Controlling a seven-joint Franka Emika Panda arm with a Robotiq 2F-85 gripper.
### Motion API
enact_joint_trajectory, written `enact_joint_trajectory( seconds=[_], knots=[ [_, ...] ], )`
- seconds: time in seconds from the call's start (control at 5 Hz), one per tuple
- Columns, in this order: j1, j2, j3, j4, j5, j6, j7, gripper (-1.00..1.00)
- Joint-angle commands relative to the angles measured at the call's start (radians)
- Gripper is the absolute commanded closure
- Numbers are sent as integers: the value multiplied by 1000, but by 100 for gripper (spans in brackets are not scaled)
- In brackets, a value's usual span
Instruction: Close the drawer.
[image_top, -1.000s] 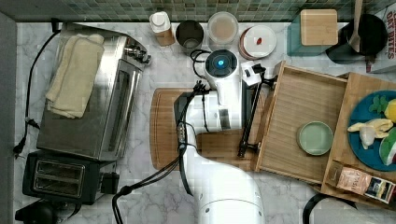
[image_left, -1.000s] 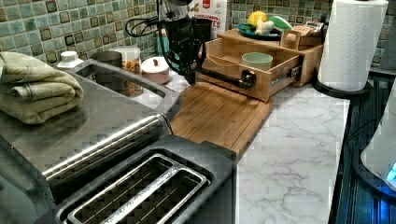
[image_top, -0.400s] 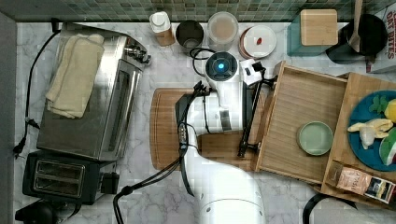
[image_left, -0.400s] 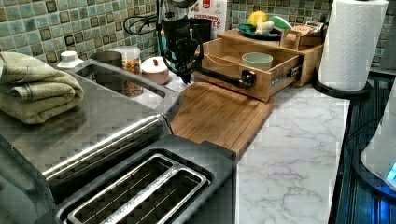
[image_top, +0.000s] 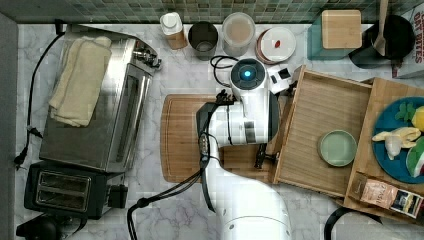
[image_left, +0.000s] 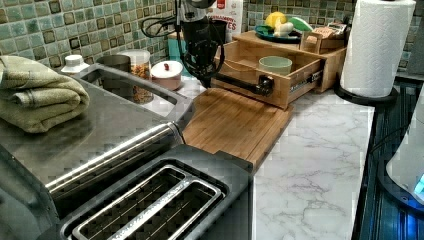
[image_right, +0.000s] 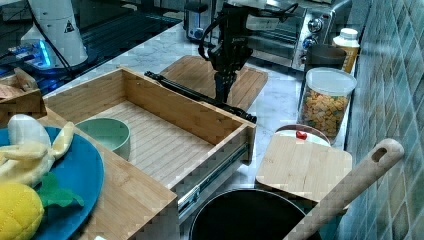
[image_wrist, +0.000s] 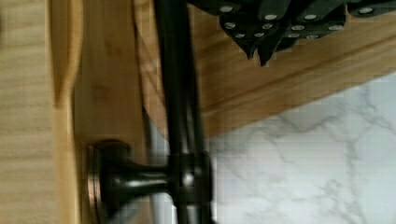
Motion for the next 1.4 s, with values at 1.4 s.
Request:
enact_joint_trajectory(
  seconds=[1.4],
  knots=[
    [-432, -7, -215, 86, -4, 40, -596, 100]
  ],
)
